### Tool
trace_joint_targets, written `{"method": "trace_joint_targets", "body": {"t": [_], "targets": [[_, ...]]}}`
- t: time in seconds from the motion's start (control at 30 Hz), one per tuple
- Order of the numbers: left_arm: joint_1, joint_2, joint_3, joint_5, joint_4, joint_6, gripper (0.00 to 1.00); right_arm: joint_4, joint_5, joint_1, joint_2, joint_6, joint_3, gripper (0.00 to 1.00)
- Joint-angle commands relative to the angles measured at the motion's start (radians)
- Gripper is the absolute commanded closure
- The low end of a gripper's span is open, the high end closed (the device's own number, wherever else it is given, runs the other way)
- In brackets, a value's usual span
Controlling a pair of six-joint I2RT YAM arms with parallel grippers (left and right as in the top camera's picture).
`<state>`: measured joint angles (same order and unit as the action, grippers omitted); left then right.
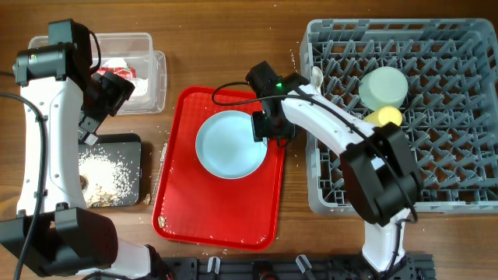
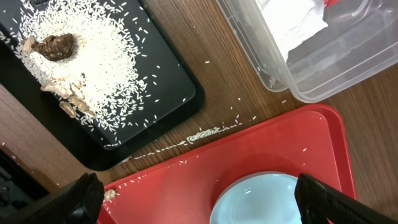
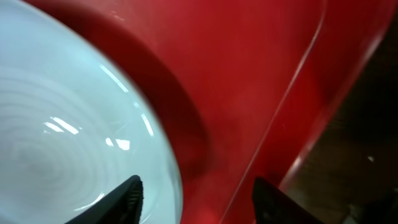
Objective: Sort waste into correct bins and load items into the dishwasher rack
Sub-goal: 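Move the right gripper to the plate and grasp its rim, then lift the plate with the right gripper over the rack's back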
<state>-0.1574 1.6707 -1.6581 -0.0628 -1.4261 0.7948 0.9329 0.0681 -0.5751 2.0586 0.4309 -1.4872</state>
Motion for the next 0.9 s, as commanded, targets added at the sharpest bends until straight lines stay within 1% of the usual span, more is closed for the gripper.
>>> {"method": "trace_joint_targets", "body": {"t": [0.0,0.03,0.1,0.13,0.2,0.23,0.3,0.47,0.57,0.73,0.8,0.87], "targets": [[-0.005,-0.001,-0.004,-0.014,-0.003,-0.002,0.0,-0.026,0.008,0.0,0.054,-0.012,0.006,0.44],[-0.005,-0.001,-0.004,-0.013,-0.003,-0.002,0.0,-0.032,0.007,0.0,0.067,-0.012,0.006,0.45],[-0.005,-0.001,-0.004,-0.014,-0.003,-0.002,0.0,-0.034,0.008,0.0,0.093,-0.012,0.006,0.55],[-0.005,-0.001,-0.004,-0.014,-0.003,-0.002,0.0,-0.032,0.008,0.0,0.094,-0.008,0.006,0.62],[-0.005,-0.001,-0.004,-0.014,-0.003,-0.001,0.0,-0.033,0.008,0.0,0.093,0.0,0.005,0.71],[-0.005,-0.001,-0.004,-0.014,-0.003,-0.001,0.0,-0.032,0.008,0.0,0.093,0.008,0.003,0.78],[-0.005,-0.001,-0.004,-0.014,-0.003,-0.002,0.0,-0.027,0.011,0.001,0.09,0.026,0.0,0.96],[-0.005,-0.001,-0.004,-0.014,-0.003,-0.002,0.0,0.043,0.007,0.024,0.037,0.078,-0.062,0.96],[-0.005,0.0,-0.004,-0.014,-0.003,-0.002,0.0,0.091,-0.032,0.066,-0.064,0.096,-0.114,0.96],[-0.005,-0.001,-0.004,-0.014,-0.003,-0.002,0.0,0.132,-0.236,0.167,-0.294,0.096,-0.155,0.96],[-0.005,-0.001,-0.004,-0.014,-0.003,-0.001,0.0,0.143,-0.31,0.243,-0.386,0.097,-0.154,0.96],[-0.005,-0.001,-0.004,-0.014,-0.003,-0.002,0.0,0.159,-0.405,0.305,-0.429,0.121,-0.154,0.96]]}}
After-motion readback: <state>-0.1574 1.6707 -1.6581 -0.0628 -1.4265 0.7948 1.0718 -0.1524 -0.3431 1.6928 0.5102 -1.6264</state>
